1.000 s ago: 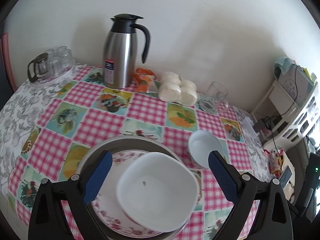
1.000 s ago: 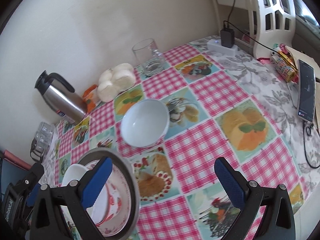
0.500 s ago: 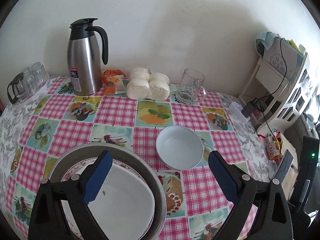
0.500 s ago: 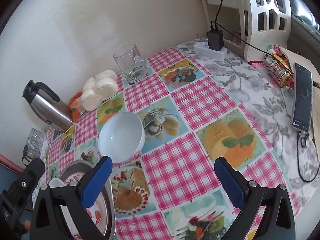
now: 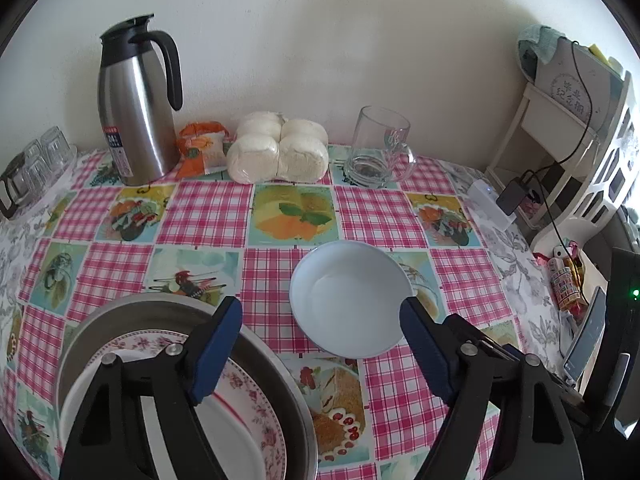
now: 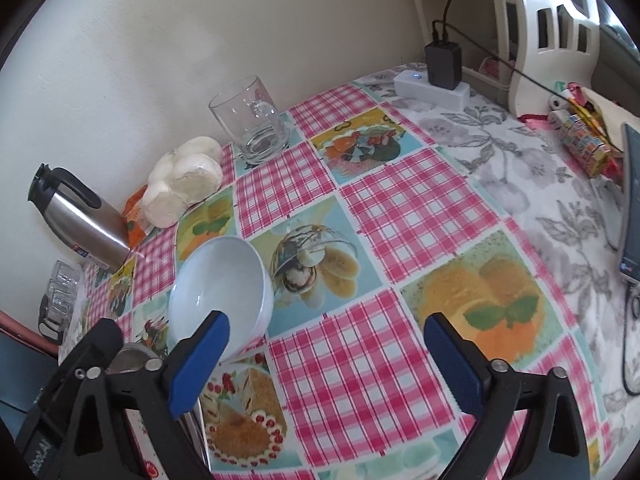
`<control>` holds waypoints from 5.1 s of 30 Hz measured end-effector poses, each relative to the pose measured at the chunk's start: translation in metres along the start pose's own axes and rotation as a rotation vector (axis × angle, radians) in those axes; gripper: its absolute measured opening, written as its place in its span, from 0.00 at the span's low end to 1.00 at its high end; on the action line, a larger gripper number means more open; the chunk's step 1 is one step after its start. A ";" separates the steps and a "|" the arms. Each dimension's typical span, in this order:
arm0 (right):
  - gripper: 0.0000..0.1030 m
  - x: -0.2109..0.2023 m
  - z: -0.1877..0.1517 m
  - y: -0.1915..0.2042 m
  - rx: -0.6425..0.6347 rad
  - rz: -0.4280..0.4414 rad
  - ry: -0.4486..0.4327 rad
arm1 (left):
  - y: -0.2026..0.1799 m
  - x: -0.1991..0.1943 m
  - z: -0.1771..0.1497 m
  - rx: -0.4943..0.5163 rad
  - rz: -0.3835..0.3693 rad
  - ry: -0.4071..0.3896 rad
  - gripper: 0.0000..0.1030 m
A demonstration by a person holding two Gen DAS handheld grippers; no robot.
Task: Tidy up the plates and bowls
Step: 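Move the right tool to the pale blue bowl rim, then close the right tool on the pale blue bowl rim, then lift the pale blue bowl and carry it over the stack with the right tool, then lower the pale blue bowl into the square white bowl with the right tool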
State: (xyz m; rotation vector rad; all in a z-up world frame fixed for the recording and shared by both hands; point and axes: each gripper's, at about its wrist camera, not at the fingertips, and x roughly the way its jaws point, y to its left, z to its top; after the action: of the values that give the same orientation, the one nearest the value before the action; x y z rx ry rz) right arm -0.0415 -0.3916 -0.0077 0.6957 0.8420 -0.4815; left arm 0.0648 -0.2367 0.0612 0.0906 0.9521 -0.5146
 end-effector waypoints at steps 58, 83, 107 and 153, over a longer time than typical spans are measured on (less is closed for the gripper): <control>0.08 0.056 0.014 -0.022 -0.084 0.115 0.109 | -0.043 0.074 -0.027 0.100 0.004 0.128 0.44; 0.09 0.056 0.008 -0.022 -0.064 0.084 0.155 | -0.031 0.089 -0.039 0.002 -0.112 0.201 0.16; 0.09 -0.112 0.024 0.032 -0.140 0.165 -0.154 | -0.011 -0.088 0.009 -0.003 -0.260 -0.117 0.17; 0.09 -0.132 -0.087 0.189 -0.346 0.214 -0.058 | 0.174 -0.141 -0.043 -0.323 -0.224 -0.072 0.16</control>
State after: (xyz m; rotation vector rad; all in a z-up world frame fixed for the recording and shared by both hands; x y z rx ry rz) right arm -0.0433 -0.1846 0.1260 0.4432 0.7625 -0.1560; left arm 0.0455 -0.0183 0.1224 -0.3268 0.9683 -0.5594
